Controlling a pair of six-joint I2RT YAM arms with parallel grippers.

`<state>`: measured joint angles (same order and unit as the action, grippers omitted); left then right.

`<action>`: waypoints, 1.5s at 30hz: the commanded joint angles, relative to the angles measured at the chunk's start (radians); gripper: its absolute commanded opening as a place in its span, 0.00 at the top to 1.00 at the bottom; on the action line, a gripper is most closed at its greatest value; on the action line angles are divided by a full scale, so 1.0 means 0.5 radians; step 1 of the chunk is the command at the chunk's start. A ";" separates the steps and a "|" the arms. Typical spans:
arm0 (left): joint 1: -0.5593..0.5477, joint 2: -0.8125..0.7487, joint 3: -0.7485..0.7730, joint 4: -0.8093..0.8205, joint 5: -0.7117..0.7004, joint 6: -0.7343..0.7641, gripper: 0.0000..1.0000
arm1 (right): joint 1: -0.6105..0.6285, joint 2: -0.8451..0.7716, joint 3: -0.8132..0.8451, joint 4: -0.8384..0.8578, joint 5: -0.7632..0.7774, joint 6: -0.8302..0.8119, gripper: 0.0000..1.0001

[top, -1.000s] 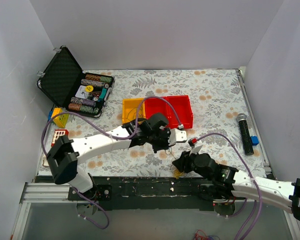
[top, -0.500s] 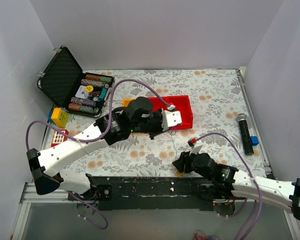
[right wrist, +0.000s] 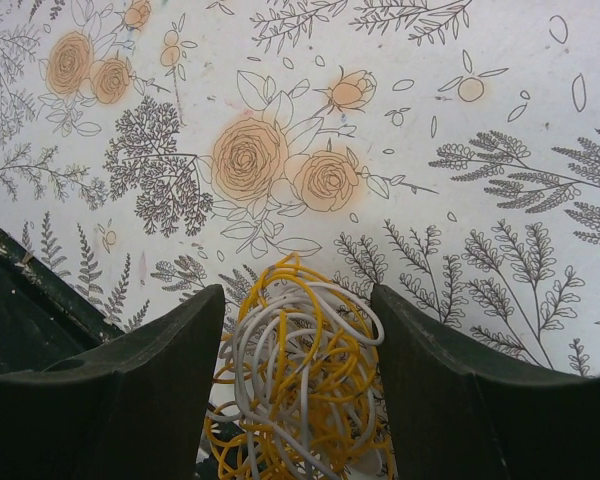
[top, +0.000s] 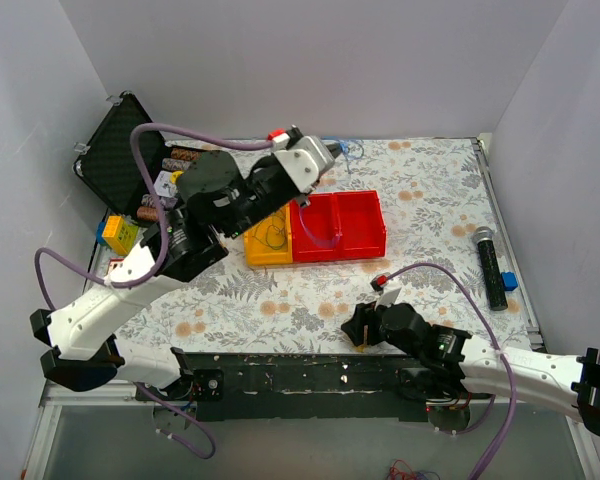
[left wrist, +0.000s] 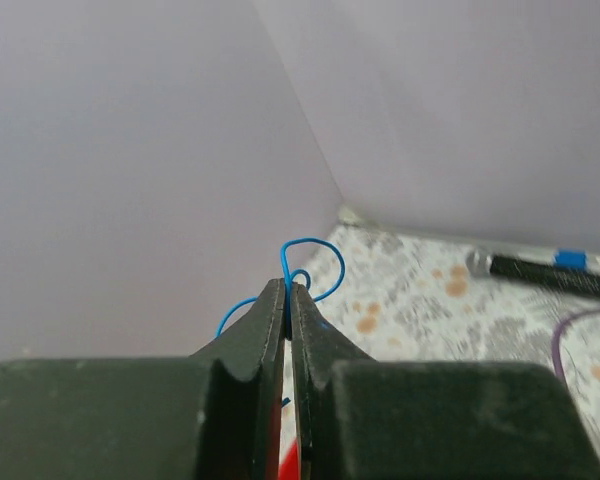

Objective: Untangle the cables

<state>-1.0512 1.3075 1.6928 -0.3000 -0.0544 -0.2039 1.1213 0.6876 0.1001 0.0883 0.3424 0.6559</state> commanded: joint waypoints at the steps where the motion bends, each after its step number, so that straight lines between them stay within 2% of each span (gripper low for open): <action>1: -0.002 -0.044 0.170 0.323 -0.146 0.095 1.00 | 0.009 0.011 -0.028 0.136 0.009 0.026 0.31; 5: -0.002 -0.047 0.201 0.661 -0.186 0.196 1.00 | 0.009 0.021 -0.038 0.136 0.006 0.038 0.32; 9: -0.002 -0.007 0.216 0.664 -0.173 0.233 1.00 | 0.009 0.012 -0.050 0.139 0.002 0.050 0.33; 18: -0.002 -0.133 -0.363 0.900 -0.302 0.245 0.99 | 0.009 -0.053 -0.068 0.127 0.006 0.053 0.35; 36: 0.010 -0.176 -1.048 1.198 -0.554 0.227 0.95 | 0.009 -0.151 -0.124 0.112 0.024 0.084 0.37; 42: 0.200 -0.139 -1.063 1.162 -0.735 0.040 1.00 | 0.009 -0.169 -0.133 0.093 0.024 0.084 0.37; 45: 0.380 -0.142 -1.054 1.073 -0.680 -0.101 1.00 | 0.009 -0.163 -0.136 0.106 0.024 0.087 0.37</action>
<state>-0.9600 1.2617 1.1515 0.2516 -0.3580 -0.1566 1.1217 0.6140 0.0505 0.1223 0.3382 0.6853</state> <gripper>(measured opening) 0.018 0.629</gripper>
